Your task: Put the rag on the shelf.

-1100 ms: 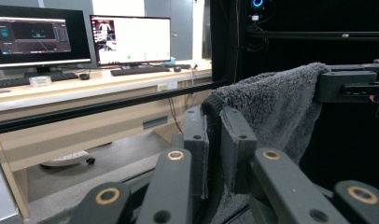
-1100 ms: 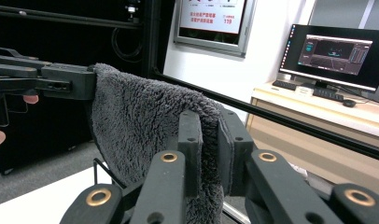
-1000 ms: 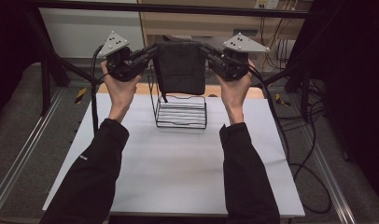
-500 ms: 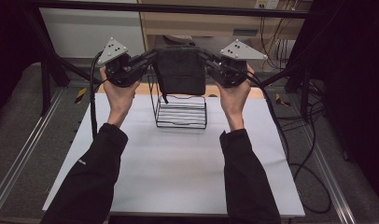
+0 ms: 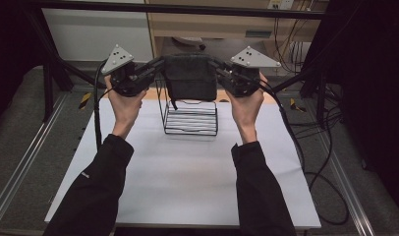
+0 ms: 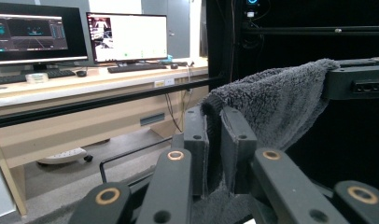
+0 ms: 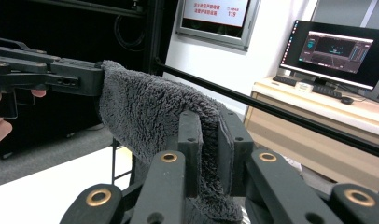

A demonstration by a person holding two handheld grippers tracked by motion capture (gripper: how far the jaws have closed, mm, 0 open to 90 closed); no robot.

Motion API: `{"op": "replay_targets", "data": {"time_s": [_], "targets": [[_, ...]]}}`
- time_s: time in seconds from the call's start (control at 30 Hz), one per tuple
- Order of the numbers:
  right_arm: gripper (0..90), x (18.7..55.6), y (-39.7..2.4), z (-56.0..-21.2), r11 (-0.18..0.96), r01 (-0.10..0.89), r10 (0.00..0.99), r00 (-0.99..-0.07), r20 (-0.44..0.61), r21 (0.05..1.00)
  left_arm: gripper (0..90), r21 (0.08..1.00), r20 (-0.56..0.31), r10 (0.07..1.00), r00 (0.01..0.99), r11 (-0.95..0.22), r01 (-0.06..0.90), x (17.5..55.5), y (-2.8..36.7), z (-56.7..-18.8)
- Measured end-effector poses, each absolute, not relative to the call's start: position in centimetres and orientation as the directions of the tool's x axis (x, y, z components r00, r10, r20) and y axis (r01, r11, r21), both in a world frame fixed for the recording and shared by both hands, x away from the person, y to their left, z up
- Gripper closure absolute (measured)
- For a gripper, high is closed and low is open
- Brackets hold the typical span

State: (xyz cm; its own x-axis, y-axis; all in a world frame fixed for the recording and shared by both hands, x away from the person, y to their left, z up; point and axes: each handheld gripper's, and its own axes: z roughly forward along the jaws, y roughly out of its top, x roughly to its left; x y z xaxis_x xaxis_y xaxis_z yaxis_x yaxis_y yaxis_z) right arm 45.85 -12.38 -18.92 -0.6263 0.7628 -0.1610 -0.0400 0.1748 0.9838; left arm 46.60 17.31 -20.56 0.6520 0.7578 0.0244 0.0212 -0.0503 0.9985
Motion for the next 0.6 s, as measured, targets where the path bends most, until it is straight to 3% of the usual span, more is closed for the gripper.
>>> {"op": "replay_targets", "data": {"time_s": [0.6], "targets": [[81.2,44.7,-13.1,-20.8,0.169,-0.013,0.744,-0.654,-0.136,0.986,81.1,0.997,0.030,0.751,0.660,-0.072,0.036,45.2,17.1,-22.0]]}}
